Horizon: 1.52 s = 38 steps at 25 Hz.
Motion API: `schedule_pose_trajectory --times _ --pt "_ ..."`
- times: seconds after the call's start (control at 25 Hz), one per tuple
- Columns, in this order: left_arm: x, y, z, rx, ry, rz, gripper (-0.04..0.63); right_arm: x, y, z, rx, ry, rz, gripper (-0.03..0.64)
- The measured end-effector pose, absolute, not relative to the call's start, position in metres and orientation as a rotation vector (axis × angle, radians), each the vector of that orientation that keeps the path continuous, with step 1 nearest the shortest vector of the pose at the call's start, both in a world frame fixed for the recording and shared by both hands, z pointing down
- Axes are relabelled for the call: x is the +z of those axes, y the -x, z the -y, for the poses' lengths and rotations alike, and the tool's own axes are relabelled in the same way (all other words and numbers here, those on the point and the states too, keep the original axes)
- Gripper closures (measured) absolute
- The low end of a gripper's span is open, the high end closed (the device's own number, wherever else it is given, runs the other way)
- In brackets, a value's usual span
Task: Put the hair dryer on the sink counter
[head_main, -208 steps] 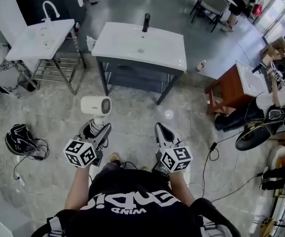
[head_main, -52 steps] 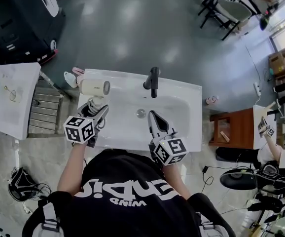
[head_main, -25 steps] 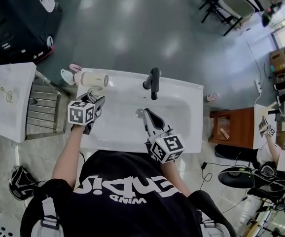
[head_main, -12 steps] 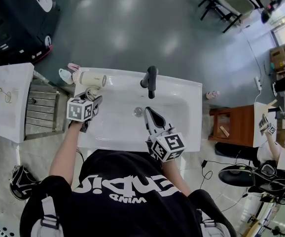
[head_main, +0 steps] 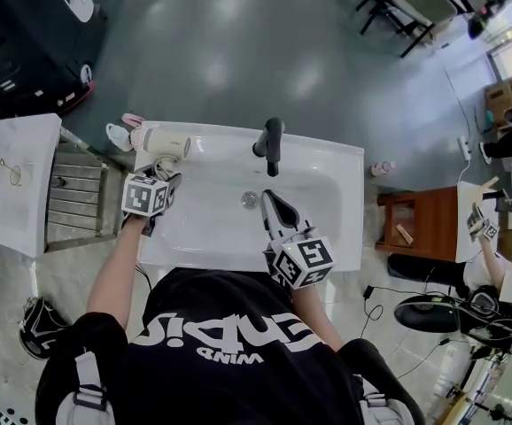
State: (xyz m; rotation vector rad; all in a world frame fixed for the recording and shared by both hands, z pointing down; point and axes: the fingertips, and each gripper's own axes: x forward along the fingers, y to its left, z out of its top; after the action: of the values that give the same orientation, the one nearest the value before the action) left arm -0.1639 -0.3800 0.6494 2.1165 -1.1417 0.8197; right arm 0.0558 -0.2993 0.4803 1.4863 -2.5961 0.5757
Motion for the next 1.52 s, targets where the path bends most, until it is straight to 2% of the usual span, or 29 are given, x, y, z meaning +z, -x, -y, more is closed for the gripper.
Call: schedule_pose_trajectory --times 0.52,0.8,1.52 --pt "0.646 0.169 0.379 0.784 -2.116 1.096 0.31 0.474 -0.044 0.295 0.557 -1.499 2.588 0.598" --pt "0.653 0.173 0.38 0.901 -2.142 1.067 0.31 0.477 -0.046 0.295 0.554 -1.503 2.582 0.598" --pt "0.657 0.176 0.382 0.934 -2.134 1.082 0.302 0.477 -0.048 0.294 0.547 -1.498 2.59 0.598"
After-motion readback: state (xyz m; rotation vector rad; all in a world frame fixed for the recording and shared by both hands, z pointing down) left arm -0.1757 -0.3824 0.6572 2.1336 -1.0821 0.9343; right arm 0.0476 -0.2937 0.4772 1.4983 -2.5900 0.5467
